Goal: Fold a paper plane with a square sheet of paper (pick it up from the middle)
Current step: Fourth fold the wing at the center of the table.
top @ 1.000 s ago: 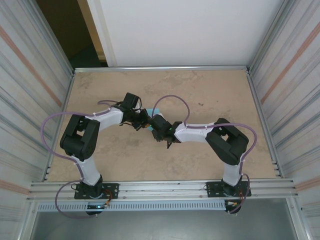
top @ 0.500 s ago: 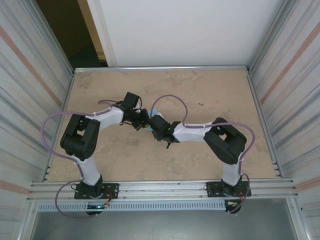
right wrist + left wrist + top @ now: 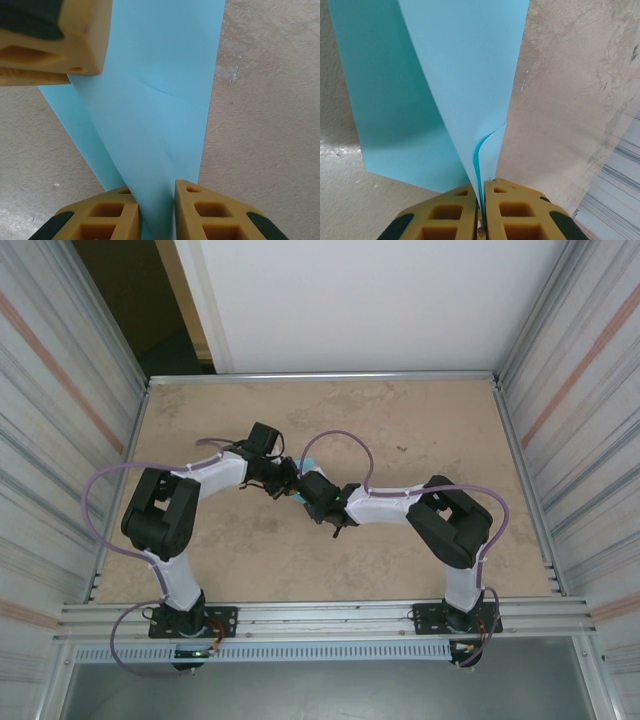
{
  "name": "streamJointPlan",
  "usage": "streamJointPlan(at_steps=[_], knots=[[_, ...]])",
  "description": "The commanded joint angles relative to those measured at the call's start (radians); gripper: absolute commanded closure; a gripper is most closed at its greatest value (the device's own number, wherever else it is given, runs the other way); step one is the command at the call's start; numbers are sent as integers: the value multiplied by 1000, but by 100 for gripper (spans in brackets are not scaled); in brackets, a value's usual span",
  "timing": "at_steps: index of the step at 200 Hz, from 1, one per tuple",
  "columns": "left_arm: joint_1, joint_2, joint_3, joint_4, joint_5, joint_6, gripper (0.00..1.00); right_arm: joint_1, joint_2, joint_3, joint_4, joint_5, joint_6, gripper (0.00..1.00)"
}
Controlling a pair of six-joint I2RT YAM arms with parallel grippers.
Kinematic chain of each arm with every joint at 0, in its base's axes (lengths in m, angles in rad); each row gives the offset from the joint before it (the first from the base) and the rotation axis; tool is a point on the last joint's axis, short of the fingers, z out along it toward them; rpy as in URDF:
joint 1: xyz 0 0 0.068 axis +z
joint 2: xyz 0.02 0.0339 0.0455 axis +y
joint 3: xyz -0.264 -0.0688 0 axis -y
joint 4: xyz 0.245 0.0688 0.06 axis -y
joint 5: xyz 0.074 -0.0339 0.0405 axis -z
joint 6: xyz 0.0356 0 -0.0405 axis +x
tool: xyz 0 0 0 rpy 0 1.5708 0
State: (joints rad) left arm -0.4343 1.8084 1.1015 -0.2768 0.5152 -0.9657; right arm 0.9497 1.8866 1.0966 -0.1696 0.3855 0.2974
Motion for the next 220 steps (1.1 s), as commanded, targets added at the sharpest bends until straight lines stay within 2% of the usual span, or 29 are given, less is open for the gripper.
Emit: streamJointPlan(at_steps=[1, 52, 95, 136, 152, 181, 220], knots=[[-4, 11, 20, -27, 17, 18, 88, 8, 5, 16, -30, 2, -20, 76], [-4, 16, 21, -25, 16, 20, 91, 14, -21, 16, -30, 2, -14, 75], [-4, 13, 18, -25, 18, 19, 90, 16, -23, 5, -19, -15, -18, 78], [-3, 0, 17, -25, 21, 19, 89, 15, -20, -14, -11, -39, -4, 86], [6, -5, 19, -30, 26, 23, 85, 14, -23, -20, -11, -51, 0, 89], [43, -36, 16, -28, 32, 35, 70, 5, -36, -31, -7, -102, 8, 91], [138, -118, -12, -12, 35, 59, 55, -32, -75, -69, 20, -225, 33, 92]])
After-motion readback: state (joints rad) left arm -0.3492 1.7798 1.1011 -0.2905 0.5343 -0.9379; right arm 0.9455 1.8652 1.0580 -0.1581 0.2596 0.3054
